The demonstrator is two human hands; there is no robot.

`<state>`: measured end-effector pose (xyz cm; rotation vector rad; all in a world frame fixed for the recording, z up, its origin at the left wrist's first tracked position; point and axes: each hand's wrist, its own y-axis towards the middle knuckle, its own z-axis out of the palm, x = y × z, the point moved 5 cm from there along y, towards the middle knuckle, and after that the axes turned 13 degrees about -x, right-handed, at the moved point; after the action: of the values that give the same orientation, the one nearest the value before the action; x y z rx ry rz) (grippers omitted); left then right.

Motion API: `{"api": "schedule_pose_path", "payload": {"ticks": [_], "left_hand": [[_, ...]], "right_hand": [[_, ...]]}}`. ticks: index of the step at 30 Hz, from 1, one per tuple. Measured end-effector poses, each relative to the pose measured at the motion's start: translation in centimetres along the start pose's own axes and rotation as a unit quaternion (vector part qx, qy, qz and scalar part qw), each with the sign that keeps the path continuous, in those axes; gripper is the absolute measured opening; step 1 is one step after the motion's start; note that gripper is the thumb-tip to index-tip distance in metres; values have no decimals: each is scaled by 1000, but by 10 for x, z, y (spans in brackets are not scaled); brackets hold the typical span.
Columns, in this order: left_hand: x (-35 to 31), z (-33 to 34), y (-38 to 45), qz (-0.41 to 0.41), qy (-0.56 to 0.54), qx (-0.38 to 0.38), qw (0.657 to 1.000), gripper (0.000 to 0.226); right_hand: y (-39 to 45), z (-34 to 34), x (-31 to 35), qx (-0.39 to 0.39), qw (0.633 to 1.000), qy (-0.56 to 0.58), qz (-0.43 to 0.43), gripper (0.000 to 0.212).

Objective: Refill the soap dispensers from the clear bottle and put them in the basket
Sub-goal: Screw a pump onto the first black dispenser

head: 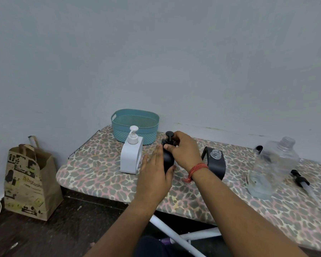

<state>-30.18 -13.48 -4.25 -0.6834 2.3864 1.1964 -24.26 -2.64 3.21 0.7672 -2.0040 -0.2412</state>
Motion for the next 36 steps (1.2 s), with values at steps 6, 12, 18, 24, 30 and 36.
{"api": "schedule_pose_path", "payload": {"ticks": [6, 12, 18, 24, 30, 36], "left_hand": [[-3, -2, 0, -9, -3, -3, 1000, 78], [-5, -2, 2, -11, 18, 21, 1000, 82], [-12, -13, -2, 3, 46, 29, 998, 83], [-38, -40, -16, 78, 70, -25, 994, 82], [-73, -55, -28, 136, 92, -24, 986, 82], [-107, -49, -36, 172, 106, 3, 979, 83]], "right_hand": [[-1, 3, 0, -20, 999, 2, 26, 24], [-12, 2, 3, -28, 999, 0, 18, 23], [-30, -30, 9, -39, 999, 15, -23, 55], [-53, -83, 14, -78, 985, -79, -129, 63], [-76, -133, 10, -107, 956, -205, -180, 71], [-94, -184, 2, -130, 921, -306, -202, 82]]}}
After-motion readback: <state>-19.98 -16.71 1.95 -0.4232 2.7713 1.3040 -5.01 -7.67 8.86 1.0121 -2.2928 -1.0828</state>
